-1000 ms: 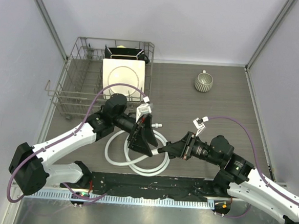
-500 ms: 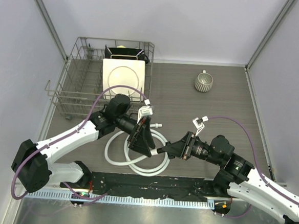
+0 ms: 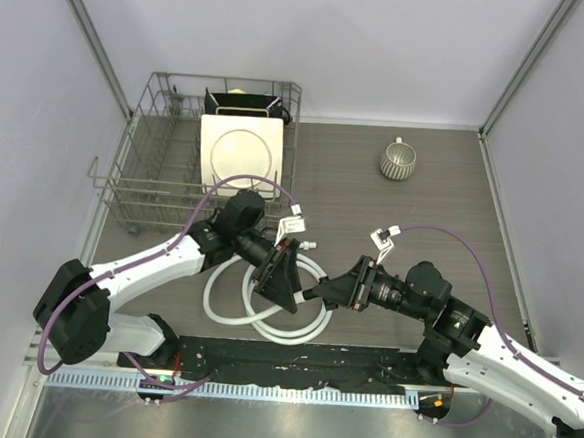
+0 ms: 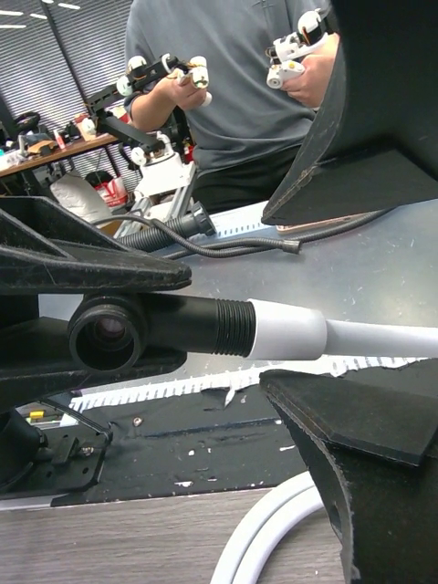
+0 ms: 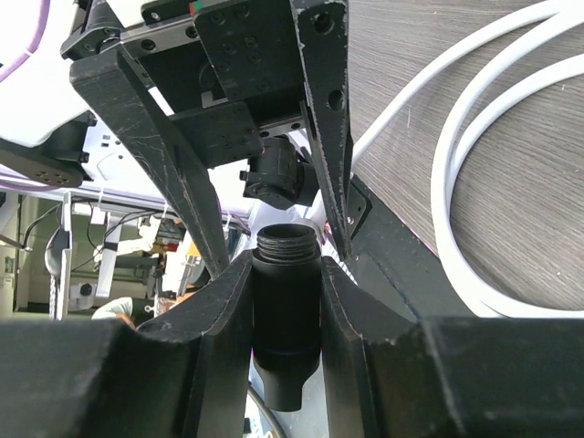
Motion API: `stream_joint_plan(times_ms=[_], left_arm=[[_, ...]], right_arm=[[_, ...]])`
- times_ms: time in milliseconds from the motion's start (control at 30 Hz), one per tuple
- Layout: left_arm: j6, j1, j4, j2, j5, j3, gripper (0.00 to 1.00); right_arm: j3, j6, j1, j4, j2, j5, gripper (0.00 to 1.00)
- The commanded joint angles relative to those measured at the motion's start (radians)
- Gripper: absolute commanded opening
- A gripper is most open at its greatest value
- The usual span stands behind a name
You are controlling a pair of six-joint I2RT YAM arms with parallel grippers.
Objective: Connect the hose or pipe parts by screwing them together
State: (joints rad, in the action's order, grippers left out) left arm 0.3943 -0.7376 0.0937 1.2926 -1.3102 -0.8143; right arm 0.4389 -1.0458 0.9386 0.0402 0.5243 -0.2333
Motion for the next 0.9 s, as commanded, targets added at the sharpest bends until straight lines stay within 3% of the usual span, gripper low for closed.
stream_joint_plan(times_ms=[0,167,233,267,300,367,400,467,567,733,867], left_arm=[[0.034,-0.009,-0.071,0.007,-0.043,0.007,0.67],[0.061,-0.023,-0.119,0.008,-0.040,0.018,0.61],[0.086,-0.023,-0.164,0.010,-0.040,0.027,0.53],[0.100,-0.023,-0.184,0.007,-0.038,0.039,0.48],[0.138,-0.023,-0.207,0.005,-0.035,0.046,0.37],[0.170,-0.023,-0.273,0.005,-0.024,0.059,0.26],[0.175,-0.023,-0.278,0.005,-0.017,0.060,0.13],[0.173,-0.022,-0.279,0.002,0.023,0.058,0.00],[0.117,-0.023,-0.203,-0.015,0.097,0.043,0.00],[-0.131,-0.057,0.139,-0.042,0.372,-0.040,0.00],[-0.210,-0.120,0.265,-0.050,0.609,-0.109,0.00]], right_arm=[[0.046,-0.013,-0.003,-0.151,-0.003,0.002,0.01],[0.047,-0.016,-0.003,-0.163,0.008,0.000,0.01],[0.046,-0.019,-0.003,-0.164,0.011,-0.001,0.01],[0.044,-0.019,-0.003,-0.164,0.014,-0.001,0.01],[0.041,-0.025,-0.003,-0.164,0.016,-0.001,0.01],[0.035,-0.048,-0.003,-0.169,0.017,0.002,0.01],[0.031,-0.062,-0.003,-0.169,0.022,0.002,0.01],[0.029,-0.117,-0.003,-0.157,0.043,0.008,0.01],[0.034,-0.212,-0.003,-0.129,0.081,-0.001,0.01],[0.076,-0.266,-0.003,-0.070,0.184,-0.024,0.01],[0.092,-0.318,-0.003,-0.048,0.203,-0.008,0.01]])
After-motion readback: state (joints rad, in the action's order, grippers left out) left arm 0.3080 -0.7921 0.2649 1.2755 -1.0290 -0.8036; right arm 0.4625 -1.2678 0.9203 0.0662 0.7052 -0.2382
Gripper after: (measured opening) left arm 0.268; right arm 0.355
